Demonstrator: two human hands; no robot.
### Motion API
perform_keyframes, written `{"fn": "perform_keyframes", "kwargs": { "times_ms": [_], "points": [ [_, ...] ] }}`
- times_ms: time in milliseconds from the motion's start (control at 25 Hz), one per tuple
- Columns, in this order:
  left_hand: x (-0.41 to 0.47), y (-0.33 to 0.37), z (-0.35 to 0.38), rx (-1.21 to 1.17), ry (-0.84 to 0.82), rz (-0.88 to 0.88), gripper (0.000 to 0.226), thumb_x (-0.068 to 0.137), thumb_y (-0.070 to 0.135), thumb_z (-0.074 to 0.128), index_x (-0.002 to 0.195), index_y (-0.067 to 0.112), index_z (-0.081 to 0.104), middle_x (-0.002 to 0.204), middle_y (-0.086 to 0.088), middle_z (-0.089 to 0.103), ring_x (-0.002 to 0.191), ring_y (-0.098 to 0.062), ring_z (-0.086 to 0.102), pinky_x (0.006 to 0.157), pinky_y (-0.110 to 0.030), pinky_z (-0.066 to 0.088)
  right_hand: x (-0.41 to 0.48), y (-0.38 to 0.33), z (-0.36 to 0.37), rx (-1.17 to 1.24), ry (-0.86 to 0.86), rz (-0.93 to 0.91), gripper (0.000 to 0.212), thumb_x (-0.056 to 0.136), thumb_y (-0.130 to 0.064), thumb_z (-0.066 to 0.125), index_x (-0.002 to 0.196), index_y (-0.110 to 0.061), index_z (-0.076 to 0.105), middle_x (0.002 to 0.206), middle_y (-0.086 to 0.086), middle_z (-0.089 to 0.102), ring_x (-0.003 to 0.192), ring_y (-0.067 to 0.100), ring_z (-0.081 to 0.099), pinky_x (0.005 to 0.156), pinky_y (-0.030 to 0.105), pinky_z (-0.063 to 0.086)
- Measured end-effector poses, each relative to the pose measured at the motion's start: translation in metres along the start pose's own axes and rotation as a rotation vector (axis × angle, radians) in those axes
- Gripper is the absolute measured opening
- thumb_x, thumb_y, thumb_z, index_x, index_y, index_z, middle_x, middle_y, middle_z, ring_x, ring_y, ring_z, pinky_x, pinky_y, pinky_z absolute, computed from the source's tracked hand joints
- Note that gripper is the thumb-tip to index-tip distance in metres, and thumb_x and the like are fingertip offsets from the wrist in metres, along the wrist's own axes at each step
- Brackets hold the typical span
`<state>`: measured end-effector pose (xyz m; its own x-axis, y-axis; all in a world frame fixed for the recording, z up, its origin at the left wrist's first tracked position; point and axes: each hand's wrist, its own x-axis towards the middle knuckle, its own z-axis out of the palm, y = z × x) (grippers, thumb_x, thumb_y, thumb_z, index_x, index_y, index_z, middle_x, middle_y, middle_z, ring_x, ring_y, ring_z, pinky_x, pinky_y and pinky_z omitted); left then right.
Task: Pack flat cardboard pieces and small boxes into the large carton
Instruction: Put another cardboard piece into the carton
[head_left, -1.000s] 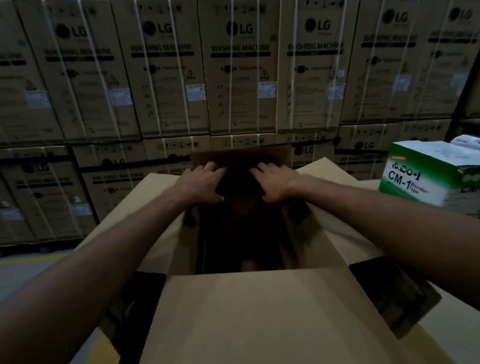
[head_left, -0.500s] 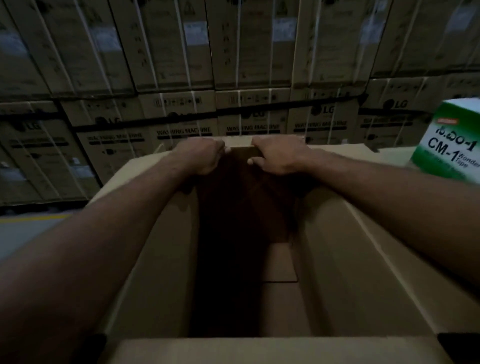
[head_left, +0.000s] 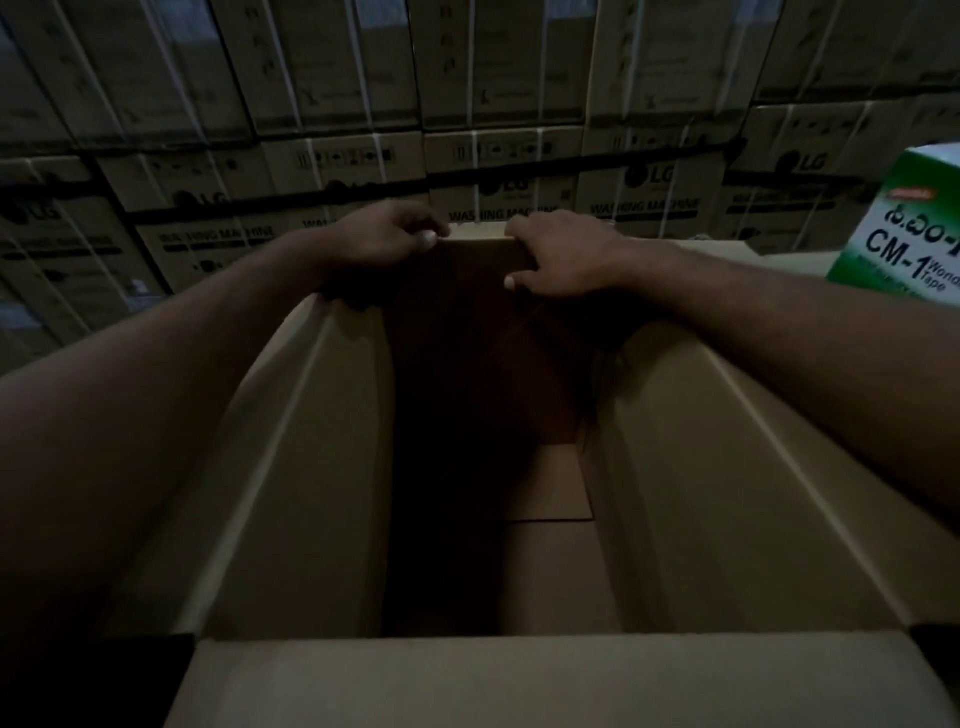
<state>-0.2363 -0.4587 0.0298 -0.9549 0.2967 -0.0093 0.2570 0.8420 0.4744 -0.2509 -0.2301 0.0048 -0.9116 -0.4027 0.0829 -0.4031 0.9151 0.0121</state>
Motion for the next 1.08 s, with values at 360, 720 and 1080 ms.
{"fn": "perform_keyframes", "kwargs": {
  "times_ms": [360,720,1080],
  "points": [
    [-0.101,0.0,0.004,0.393,0.135,0.034,0.066,0.098,0.049,0.056,0.155,0.028,0.031,0.161,-0.002,0.032,0.145,-0.026,0.034,0.116,-0.053,0.028,-0.095,-0.034,-0.025,-0.143,0.062,0.085,0.082,0.092,-0.052,0.064,0.16,-0.028,0.025,0.168,0.007,0.017,0.154,0.031,0.014,0.121,0.059,0.018],
    [-0.207,0.043,0.025,0.152,0.074,0.085,0.046,0.102,0.03,0.057,0.147,0.027,0.047,0.132,-0.004,0.056,0.107,-0.018,0.057,0.077,-0.027,0.047,-0.212,-0.076,-0.024,0.014,0.027,0.402,0.048,0.09,-0.044,0.069,0.134,-0.029,0.059,0.145,0.007,0.048,0.135,0.03,0.038,0.107,0.053,0.036],
    [-0.31,0.157,0.073,0.026,0.376,0.307,0.031,0.099,0.039,0.06,0.129,0.034,0.063,0.119,0.013,0.066,0.103,-0.001,0.059,0.08,-0.027,0.053,-0.349,-0.081,-0.054,0.327,0.545,0.298,0.02,0.094,-0.039,0.067,0.112,-0.032,0.072,0.124,-0.006,0.065,0.116,0.015,0.055,0.102,0.042,0.045]
  ]
}}
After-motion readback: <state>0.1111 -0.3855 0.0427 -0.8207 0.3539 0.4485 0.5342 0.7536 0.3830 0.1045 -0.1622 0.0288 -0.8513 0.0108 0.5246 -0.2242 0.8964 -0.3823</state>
